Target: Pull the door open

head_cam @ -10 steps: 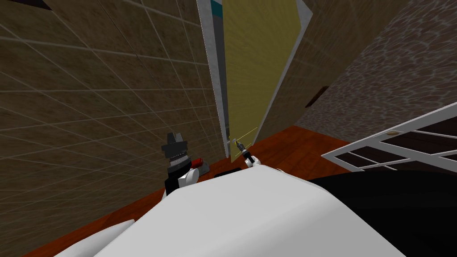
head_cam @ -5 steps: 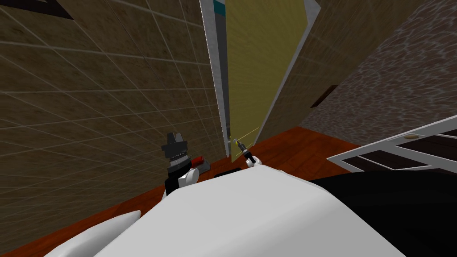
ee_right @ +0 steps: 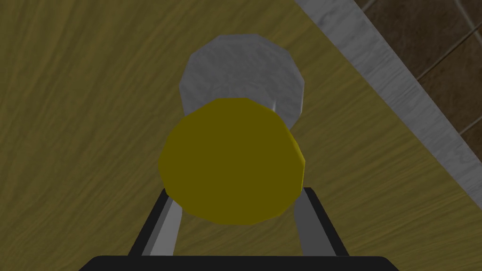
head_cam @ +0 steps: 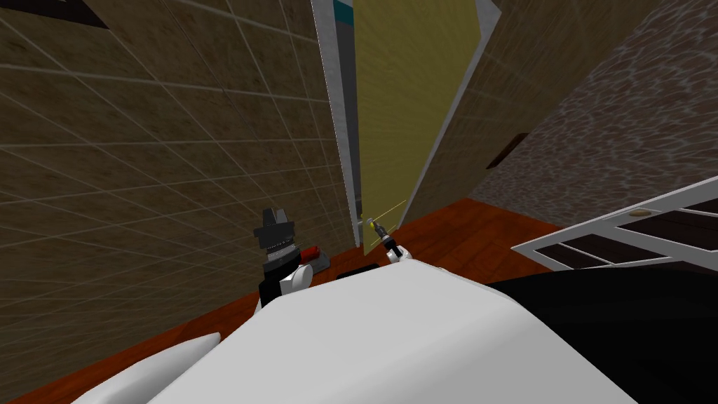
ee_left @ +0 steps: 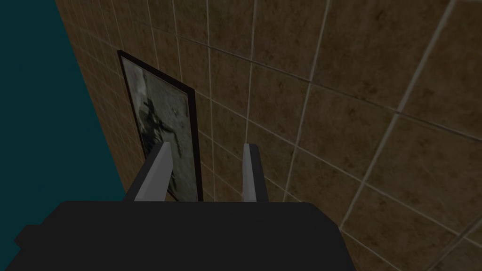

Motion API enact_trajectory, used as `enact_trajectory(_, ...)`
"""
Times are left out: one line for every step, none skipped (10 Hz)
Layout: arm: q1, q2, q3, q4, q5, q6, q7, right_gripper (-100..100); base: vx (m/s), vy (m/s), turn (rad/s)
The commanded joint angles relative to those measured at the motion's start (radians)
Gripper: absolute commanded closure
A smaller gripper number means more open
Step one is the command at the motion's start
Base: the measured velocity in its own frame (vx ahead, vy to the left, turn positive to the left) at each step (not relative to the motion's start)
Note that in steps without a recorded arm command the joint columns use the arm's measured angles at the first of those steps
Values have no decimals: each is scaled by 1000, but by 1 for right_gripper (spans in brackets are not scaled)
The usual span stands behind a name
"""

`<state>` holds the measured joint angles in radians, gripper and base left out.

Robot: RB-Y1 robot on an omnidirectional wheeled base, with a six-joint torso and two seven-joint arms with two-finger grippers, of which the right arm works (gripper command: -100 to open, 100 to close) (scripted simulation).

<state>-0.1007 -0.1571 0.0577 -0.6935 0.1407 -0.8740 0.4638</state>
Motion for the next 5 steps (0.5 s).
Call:
enact_trajectory(14,32,31,1,13,12,-4,100,0,0,0)
enact_trajectory(14,32,31,-2,13,12,-4,100,0,0,0)
enact_trajectory(14,32,31,1,13,12,-4,100,-3,-7,-1)
enact_trajectory(-18,5,-2,26,-12,-8,-21,100,-16,-34,56)
enact_trajectory(-17,3,-1,26,-22,-7,-50,100,-35,-41,144)
